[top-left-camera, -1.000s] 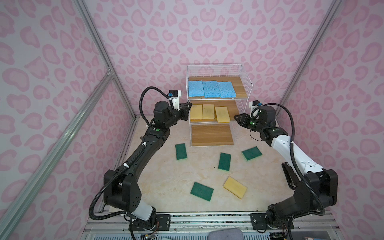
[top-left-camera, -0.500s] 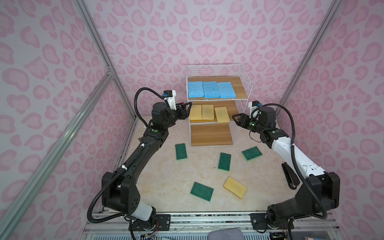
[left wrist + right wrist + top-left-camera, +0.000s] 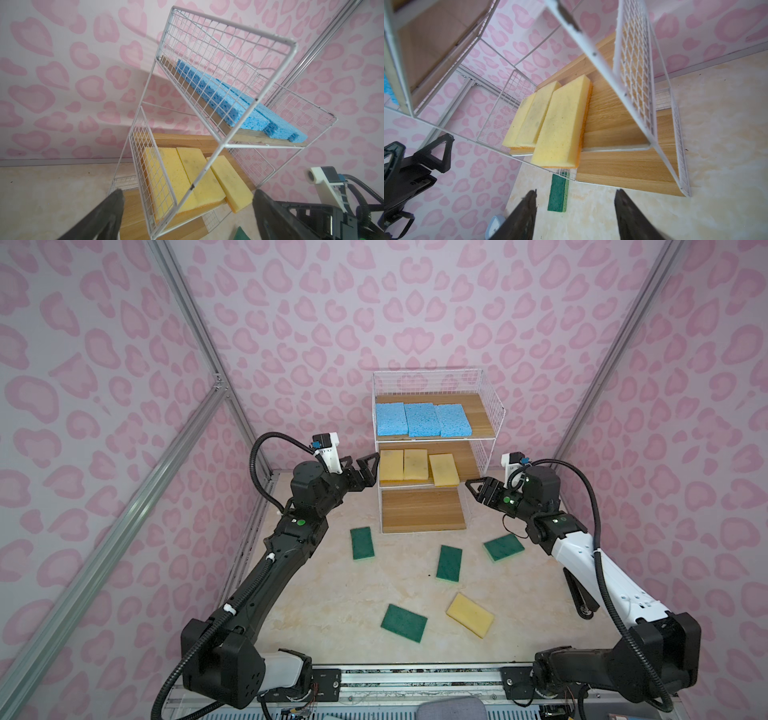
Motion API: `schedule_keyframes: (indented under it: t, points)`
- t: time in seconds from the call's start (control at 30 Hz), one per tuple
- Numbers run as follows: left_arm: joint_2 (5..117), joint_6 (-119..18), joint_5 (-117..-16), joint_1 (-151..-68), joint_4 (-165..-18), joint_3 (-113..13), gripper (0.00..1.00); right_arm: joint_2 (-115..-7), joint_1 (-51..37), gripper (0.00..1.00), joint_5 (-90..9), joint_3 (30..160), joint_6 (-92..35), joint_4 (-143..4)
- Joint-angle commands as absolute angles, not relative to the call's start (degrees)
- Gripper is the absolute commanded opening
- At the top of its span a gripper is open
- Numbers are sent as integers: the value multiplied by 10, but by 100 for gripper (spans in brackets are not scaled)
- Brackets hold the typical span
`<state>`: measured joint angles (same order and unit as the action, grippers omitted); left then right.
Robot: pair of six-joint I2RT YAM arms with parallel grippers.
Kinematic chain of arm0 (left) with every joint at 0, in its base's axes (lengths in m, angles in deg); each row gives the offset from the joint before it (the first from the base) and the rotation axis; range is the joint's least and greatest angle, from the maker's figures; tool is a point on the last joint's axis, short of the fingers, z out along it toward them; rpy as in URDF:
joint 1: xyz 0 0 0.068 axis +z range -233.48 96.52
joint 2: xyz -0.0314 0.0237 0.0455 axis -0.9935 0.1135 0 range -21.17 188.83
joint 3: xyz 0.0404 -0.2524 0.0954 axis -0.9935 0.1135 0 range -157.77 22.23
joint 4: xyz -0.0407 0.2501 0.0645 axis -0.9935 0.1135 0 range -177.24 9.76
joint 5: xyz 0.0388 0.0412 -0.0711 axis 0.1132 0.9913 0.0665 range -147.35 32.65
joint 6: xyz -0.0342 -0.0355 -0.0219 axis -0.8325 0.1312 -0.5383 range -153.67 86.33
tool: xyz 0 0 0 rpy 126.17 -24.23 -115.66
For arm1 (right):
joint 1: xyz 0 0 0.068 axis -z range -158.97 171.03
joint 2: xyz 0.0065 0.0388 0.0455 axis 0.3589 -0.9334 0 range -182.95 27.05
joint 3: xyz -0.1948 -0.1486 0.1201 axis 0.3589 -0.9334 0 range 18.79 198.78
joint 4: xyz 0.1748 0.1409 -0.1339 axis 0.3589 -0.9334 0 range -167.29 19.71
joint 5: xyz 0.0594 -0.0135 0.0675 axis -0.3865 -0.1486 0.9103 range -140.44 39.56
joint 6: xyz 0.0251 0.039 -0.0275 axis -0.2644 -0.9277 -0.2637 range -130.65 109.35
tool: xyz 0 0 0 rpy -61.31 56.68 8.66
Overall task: Place and organize the cleaning sponges onto the shelf
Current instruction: 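Release the shelf and draw both grippers back toward the table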
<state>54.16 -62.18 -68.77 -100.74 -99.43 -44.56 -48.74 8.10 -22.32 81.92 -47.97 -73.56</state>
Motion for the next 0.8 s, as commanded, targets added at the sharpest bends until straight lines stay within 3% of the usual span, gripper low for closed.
schedule_keyframes:
  t: [0.0,0.17,0.3,0.77]
  points:
    - [509,-654,-634,-1007,-966,-422,98,-476,70,60,-215,783,-541,-678]
    - [463,-717,-601,-1007,-943,-348,99,-478,43,55,-235,735,-648,-594]
    - [434,-732,-599,-1007,-936,-301,99,-492,26,58,-253,739,-703,-548]
    - [306,-730,-574,-1015,-897,-178,99,-565,21,58,-285,793,-766,-505]
